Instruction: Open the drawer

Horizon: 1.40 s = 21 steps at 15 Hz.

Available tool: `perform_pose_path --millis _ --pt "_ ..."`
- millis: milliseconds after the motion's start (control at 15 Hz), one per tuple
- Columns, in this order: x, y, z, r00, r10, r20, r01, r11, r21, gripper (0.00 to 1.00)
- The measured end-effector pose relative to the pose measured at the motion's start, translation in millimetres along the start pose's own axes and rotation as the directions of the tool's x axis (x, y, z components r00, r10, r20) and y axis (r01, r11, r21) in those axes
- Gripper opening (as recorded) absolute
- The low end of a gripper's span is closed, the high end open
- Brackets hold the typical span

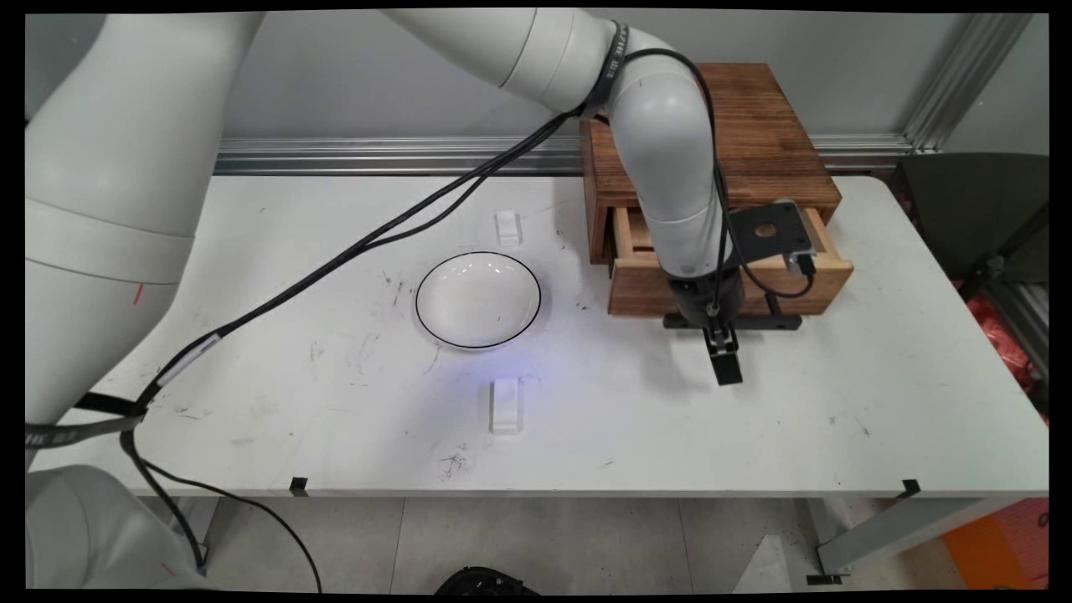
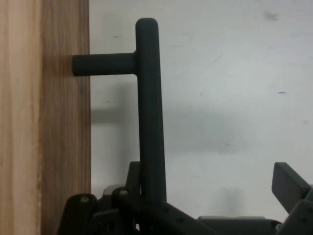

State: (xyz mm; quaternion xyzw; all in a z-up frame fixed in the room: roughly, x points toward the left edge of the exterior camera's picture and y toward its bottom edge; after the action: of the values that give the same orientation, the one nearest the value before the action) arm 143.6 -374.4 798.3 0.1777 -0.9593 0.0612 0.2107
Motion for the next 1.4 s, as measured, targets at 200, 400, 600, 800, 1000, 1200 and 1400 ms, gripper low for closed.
perform_pose_path --millis 200,400,600,800,1000,1200,1400 --pt "-0.4 20.7 -4.6 1.0 -0.003 -0.001 0.003 1.0 -0.007 1.0" --pt "-1.5 41.6 -7.8 1.0 -0.007 0.002 0.007 1.0 -0.013 1.0" --pt "-2.5 63.5 -9.3 1.0 -0.007 0.004 0.007 1.0 -0.02 1.0" --pt "-2.2 84.8 -10.7 1.0 -0.002 0.002 0.002 1.0 -0.03 1.0" --pt "-1.3 101.1 -12.5 1.0 0.003 -0.001 -0.003 0.999 -0.039 1.0" --pt "-0.3 117.1 -15.0 1.0 0.009 -0.004 -0.009 0.999 -0.045 1.0" --pt "0.6 135.5 -18.4 1.0 0.016 -0.006 -0.016 0.998 -0.052 1.0"
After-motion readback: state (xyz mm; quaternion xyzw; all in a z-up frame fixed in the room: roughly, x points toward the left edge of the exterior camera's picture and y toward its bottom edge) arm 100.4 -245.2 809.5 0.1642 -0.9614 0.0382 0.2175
